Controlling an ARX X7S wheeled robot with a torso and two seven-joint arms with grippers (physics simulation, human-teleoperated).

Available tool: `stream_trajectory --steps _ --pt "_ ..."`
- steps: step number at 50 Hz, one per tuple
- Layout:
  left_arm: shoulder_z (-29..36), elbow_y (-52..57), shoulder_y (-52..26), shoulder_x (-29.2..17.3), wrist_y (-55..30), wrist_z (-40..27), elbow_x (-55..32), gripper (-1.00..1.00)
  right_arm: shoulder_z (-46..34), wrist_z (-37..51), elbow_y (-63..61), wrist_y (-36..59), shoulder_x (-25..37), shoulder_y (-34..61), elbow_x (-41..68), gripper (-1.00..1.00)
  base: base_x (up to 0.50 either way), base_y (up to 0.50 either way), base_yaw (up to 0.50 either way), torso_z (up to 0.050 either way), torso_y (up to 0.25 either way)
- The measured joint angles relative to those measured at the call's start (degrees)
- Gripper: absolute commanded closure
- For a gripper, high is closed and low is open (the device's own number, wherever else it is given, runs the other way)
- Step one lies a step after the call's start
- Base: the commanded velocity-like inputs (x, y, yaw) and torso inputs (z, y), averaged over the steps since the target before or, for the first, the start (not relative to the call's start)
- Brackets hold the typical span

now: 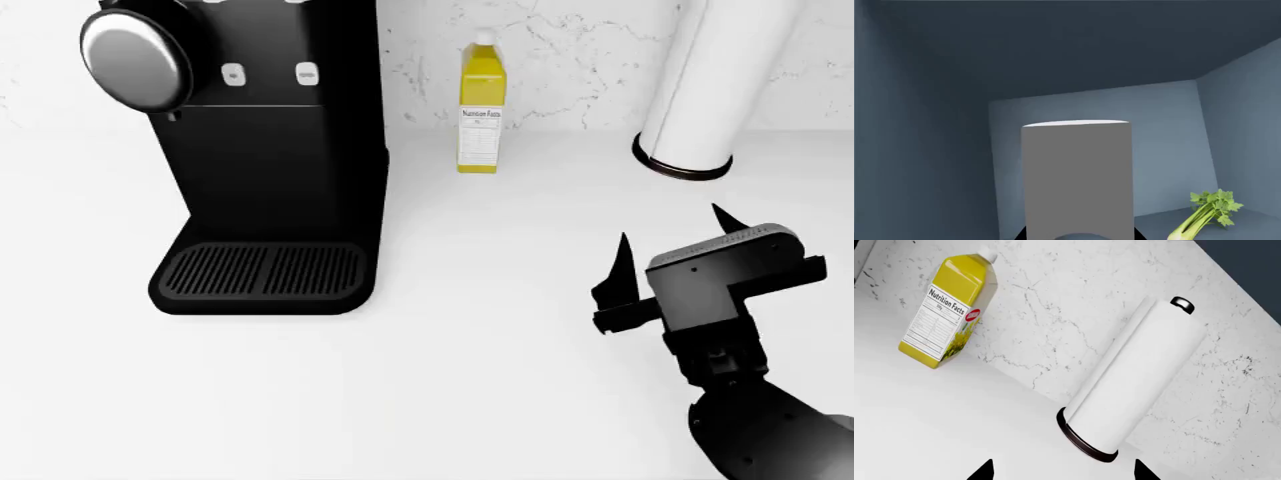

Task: A wet mug is on the counter and needs to be dried. Pick it up and place it upside down in the open cabinet.

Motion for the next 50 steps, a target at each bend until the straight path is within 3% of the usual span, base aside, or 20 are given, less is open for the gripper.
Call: stream_trajectory --steps 27,48,49,50 --pt "2.1 2.9 -0.4 0.7 -0.2 -0.9 -2.0 1.0 0.3 0.5 0.4 -2.8 -1.0 -0.3 -1.3 -1.0 0.0 0.0 0.0 0.0 -0.144" --pt "2.9 7.5 1.4 -0.1 -1.1 -3.8 -5.9 1.0 0.5 0.4 1.2 -4.0 -1.5 -0.5 -2.0 -1.0 0.0 0.0 0.0 0.0 -0.006" --pt "2.9 8.2 1.6 -0.2 -1.5 -4.1 -6.1 -1.0 0.5 0.4 1.3 -4.0 -1.5 -0.5 -2.1 -1.0 0.0 0.0 0.0 0.0 -0.011" --pt "2.9 9.0 1.9 -0.3 -1.9 -4.3 -6.3 -1.0 0.5 0.4 1.3 -4.0 -1.5 -0.5 -2.1 -1.0 0.0 0.0 0.0 0.0 0.0"
